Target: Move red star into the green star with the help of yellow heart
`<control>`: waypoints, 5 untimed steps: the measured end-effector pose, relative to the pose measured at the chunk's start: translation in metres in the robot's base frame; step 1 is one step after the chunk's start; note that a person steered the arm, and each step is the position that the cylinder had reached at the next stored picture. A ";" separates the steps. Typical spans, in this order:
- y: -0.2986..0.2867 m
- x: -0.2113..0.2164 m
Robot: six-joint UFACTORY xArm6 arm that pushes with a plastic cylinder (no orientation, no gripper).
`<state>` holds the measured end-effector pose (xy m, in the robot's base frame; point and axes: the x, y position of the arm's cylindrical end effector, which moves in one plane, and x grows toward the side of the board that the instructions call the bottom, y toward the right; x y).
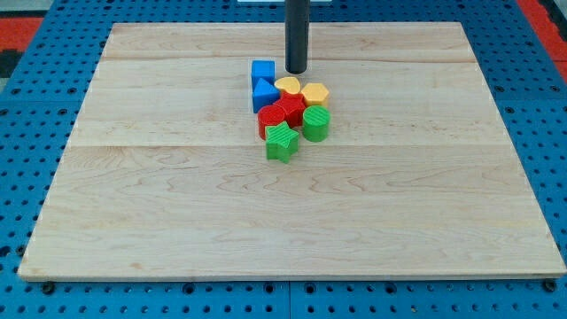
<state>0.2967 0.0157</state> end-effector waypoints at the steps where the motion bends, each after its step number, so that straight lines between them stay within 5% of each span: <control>1: -0.004 0.016; 5: 0.001 0.096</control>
